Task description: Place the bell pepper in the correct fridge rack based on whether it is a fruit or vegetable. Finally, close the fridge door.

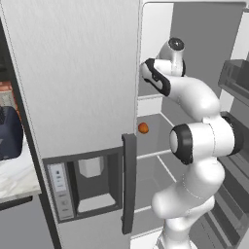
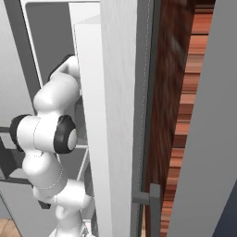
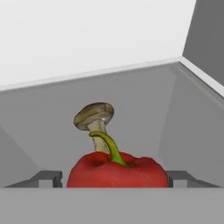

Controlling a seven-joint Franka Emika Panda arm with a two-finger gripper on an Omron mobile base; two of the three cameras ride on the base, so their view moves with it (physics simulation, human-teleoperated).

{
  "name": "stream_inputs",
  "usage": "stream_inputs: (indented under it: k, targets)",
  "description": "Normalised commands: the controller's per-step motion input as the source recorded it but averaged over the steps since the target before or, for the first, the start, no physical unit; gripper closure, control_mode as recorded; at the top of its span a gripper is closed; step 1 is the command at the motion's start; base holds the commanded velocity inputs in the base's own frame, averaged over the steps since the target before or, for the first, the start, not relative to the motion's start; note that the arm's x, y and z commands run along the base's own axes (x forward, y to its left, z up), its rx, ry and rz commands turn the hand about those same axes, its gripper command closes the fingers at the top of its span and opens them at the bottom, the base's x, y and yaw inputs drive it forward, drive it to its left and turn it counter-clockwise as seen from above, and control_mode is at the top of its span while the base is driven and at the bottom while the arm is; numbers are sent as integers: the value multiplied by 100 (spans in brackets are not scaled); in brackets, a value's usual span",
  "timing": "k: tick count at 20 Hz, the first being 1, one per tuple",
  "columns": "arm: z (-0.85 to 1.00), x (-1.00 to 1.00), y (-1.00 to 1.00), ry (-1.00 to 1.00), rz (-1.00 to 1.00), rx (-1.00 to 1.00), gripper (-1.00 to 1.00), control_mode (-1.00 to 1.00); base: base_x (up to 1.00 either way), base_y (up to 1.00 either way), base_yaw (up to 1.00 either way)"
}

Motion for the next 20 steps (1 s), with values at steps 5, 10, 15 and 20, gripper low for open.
stream_inputs:
  k: [5, 10, 15, 20]
  targets:
    - [-5, -13, 0, 0, 2, 0, -100, -100, 0, 0, 0]
    - [0, -52, 0, -1, 2, -1, -100, -100, 0, 0, 0]
    - [0, -73, 0, 0, 0, -1, -100, -100, 0, 0, 0]
    - [0, -96, 7, 0, 1, -5, -100, -100, 0, 0, 0]
